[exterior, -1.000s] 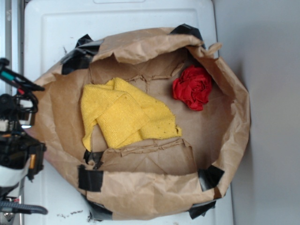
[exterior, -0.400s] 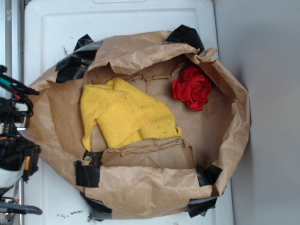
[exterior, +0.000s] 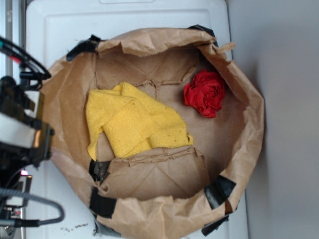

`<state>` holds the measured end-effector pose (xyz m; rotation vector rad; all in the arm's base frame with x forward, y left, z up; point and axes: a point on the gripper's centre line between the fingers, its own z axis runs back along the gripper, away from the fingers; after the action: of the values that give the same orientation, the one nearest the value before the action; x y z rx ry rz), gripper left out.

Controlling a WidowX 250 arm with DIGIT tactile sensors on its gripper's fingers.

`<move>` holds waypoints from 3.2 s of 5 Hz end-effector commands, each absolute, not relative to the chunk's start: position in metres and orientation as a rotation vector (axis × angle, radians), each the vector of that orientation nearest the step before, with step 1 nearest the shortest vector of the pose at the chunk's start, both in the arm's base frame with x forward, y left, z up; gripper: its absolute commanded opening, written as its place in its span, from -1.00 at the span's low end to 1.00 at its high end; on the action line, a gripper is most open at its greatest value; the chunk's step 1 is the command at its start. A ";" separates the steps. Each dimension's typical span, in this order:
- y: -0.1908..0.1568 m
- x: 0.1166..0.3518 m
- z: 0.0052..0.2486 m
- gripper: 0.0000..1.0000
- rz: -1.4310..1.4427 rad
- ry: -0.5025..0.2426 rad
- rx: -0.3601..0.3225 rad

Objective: Grab the yellow cloth.

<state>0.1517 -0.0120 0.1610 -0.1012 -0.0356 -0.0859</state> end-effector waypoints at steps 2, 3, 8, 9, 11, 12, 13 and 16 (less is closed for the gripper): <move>0.016 0.204 0.178 1.00 0.069 -0.070 -0.137; 0.020 0.222 0.165 1.00 0.097 -0.060 -0.122; 0.050 0.248 0.020 1.00 0.053 -0.015 -0.105; 0.049 0.243 0.011 -1.00 0.058 -0.001 -0.091; 0.054 0.255 0.034 -1.00 0.051 -0.070 -0.123; 0.038 0.222 0.061 -1.00 0.059 -0.114 -0.140; 0.039 0.228 0.094 -1.00 0.056 -0.172 -0.187; 0.040 0.229 0.193 -1.00 0.068 -0.341 -0.285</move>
<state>0.2339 0.0266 0.1778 -0.3065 -0.2700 0.0592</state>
